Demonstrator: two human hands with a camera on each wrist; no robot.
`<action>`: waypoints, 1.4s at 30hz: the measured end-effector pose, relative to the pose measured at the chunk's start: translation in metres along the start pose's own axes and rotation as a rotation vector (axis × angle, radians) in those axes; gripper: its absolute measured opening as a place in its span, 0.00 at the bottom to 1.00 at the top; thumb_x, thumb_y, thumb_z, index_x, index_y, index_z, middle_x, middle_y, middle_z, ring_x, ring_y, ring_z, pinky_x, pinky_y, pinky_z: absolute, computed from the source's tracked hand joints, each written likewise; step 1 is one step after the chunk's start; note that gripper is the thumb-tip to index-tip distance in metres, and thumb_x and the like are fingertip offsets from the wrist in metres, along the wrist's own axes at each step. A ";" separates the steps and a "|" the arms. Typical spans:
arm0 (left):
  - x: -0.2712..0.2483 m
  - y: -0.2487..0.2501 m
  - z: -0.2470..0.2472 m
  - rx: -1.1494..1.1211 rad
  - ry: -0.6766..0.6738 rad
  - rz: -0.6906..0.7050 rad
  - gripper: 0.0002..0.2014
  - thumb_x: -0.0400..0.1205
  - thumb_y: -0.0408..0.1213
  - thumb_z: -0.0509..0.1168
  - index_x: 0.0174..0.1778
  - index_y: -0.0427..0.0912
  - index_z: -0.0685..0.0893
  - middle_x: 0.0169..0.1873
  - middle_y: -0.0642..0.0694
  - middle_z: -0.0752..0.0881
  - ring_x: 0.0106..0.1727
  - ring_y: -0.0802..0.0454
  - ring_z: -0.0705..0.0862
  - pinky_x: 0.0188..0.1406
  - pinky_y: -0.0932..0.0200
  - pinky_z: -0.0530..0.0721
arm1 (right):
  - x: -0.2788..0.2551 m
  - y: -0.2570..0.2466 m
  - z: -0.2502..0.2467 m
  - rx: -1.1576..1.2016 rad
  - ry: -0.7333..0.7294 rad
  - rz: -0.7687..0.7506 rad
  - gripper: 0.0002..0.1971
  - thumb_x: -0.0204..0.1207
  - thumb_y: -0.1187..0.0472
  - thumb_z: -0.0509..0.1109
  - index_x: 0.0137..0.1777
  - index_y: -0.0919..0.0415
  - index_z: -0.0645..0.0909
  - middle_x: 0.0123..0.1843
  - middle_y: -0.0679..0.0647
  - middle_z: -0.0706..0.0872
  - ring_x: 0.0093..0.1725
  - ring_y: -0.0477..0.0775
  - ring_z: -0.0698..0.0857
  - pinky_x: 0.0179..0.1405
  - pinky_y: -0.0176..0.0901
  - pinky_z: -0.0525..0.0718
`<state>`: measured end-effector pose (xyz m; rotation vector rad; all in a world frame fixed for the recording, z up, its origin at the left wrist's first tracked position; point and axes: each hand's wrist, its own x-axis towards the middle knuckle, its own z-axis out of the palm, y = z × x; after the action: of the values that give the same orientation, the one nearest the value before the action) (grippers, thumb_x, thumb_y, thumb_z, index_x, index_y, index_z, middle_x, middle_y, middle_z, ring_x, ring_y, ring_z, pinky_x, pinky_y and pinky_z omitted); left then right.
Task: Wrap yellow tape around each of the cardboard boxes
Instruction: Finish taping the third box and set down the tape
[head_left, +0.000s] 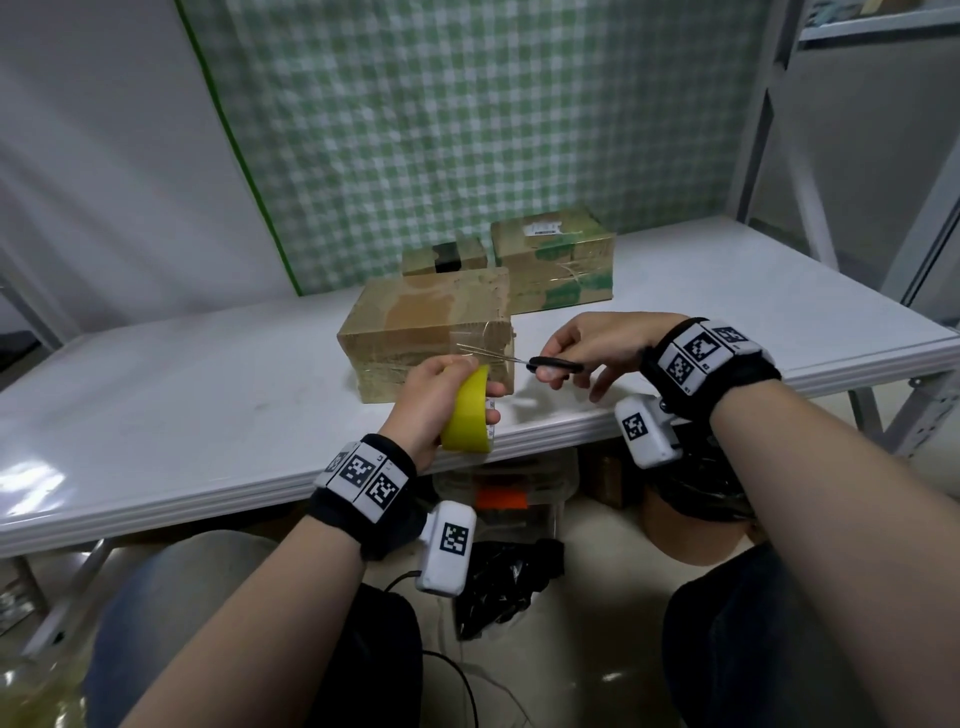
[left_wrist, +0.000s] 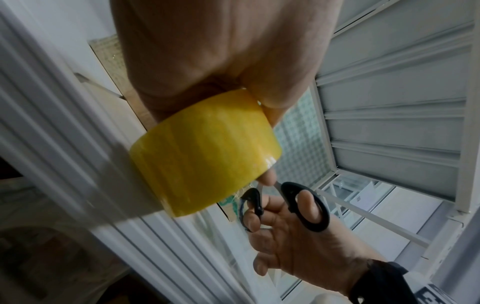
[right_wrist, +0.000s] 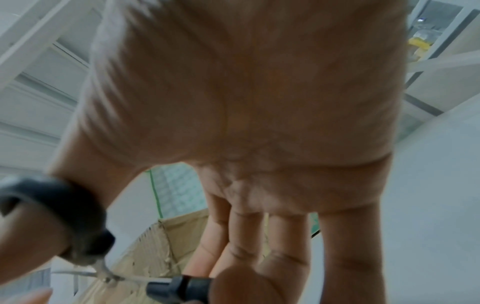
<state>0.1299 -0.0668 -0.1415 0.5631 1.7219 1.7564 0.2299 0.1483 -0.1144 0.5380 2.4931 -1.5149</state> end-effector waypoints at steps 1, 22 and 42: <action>0.000 0.000 0.000 -0.002 -0.001 -0.004 0.07 0.90 0.37 0.63 0.58 0.36 0.78 0.36 0.38 0.92 0.23 0.44 0.84 0.31 0.52 0.84 | 0.001 -0.002 0.002 0.000 0.003 -0.003 0.23 0.59 0.46 0.87 0.51 0.58 0.90 0.43 0.54 0.90 0.34 0.50 0.80 0.39 0.47 0.87; -0.007 0.026 -0.014 0.338 -0.022 -0.121 0.15 0.88 0.33 0.64 0.65 0.25 0.82 0.26 0.39 0.86 0.16 0.48 0.77 0.18 0.63 0.79 | 0.018 -0.001 0.003 -0.199 0.204 -0.105 0.12 0.67 0.63 0.87 0.39 0.58 0.85 0.42 0.58 0.93 0.44 0.51 0.87 0.48 0.43 0.83; -0.005 0.031 -0.025 0.356 0.059 -0.110 0.14 0.88 0.33 0.64 0.56 0.23 0.85 0.25 0.40 0.88 0.14 0.51 0.75 0.17 0.65 0.80 | 0.009 0.011 0.006 -0.306 0.053 -0.062 0.17 0.66 0.52 0.87 0.47 0.50 0.83 0.54 0.49 0.85 0.53 0.50 0.80 0.49 0.40 0.73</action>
<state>0.1123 -0.0874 -0.1116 0.5569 2.0832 1.4116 0.2254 0.1497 -0.1297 0.4569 2.7345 -1.1176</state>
